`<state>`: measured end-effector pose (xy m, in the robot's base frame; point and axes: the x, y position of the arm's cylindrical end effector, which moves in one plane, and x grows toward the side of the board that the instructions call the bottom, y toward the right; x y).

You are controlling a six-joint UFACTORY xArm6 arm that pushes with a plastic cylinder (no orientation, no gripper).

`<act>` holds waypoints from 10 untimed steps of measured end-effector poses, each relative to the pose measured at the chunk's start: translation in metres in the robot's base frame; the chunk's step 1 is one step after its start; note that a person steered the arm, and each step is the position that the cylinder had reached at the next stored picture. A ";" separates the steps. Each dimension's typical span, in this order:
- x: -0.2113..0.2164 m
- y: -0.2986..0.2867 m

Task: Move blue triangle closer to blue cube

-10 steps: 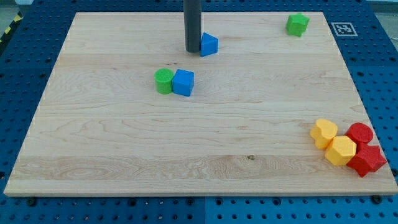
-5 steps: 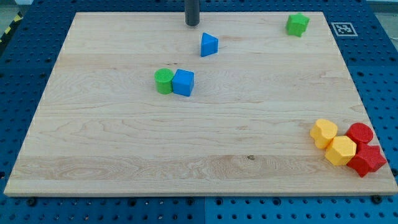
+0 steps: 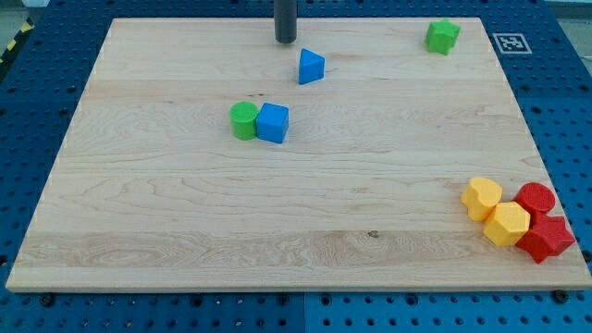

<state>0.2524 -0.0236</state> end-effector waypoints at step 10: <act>0.072 0.010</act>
